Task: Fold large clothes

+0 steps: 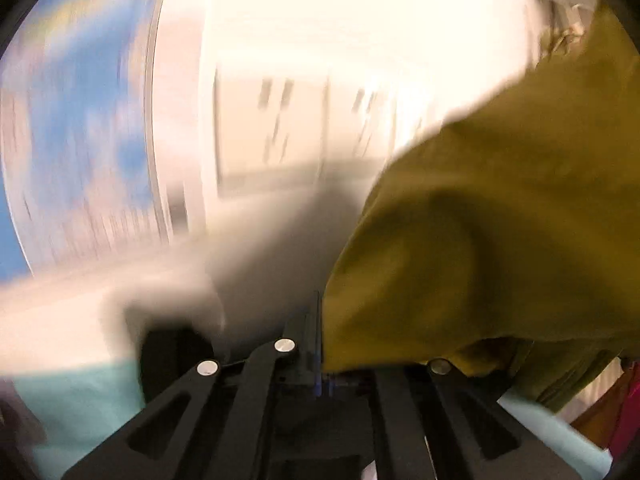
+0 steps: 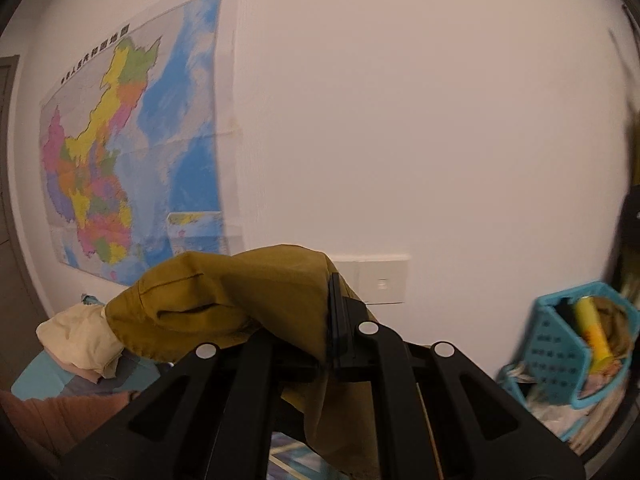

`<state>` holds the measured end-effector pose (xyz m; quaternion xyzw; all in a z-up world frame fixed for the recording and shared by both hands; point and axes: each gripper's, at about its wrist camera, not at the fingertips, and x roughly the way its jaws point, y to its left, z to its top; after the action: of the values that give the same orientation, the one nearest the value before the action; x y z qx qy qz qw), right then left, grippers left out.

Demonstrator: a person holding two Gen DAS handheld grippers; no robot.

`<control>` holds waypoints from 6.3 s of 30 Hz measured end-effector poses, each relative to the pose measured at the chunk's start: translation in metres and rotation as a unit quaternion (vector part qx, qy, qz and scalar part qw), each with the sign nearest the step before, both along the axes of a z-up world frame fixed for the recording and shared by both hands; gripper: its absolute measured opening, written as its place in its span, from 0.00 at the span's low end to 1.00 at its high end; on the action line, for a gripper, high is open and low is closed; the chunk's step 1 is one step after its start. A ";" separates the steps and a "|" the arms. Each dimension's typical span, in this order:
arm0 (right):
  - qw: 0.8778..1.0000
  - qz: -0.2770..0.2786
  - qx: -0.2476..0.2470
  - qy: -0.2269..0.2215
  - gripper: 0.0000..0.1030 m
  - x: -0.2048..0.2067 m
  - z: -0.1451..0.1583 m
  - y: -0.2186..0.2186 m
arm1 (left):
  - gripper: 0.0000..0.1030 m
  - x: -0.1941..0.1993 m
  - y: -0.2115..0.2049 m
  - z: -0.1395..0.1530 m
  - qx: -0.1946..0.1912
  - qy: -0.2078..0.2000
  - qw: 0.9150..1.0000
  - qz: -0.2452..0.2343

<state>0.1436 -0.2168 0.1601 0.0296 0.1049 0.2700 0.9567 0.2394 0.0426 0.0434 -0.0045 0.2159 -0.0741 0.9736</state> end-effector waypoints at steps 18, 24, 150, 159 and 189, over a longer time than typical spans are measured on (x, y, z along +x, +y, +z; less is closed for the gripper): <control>0.978 -0.032 0.034 -0.202 0.01 -0.213 0.105 -0.071 | 0.00 -0.289 0.018 0.242 0.039 -0.302 0.949 0.084; 0.984 0.074 0.058 -0.149 0.01 -0.233 0.056 -0.040 | 0.00 -0.399 0.041 0.219 0.086 -0.288 0.940 0.161; 0.941 -0.031 -0.013 0.338 0.58 0.045 -0.281 0.007 | 0.37 -0.336 0.318 -0.093 0.159 0.234 0.872 0.401; 0.953 0.017 -0.119 0.278 0.75 -0.048 -0.259 0.011 | 0.68 -0.366 0.248 -0.032 0.093 0.077 0.961 0.248; 0.906 0.300 -0.027 0.298 0.13 -0.035 -0.159 0.263 | 0.81 -0.311 0.134 -0.067 -0.052 0.131 0.986 -0.093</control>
<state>0.1087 0.0459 0.0011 0.0498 0.3959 0.5197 0.7554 -0.0715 0.1767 -0.0238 -0.0446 0.3373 -0.1737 0.9242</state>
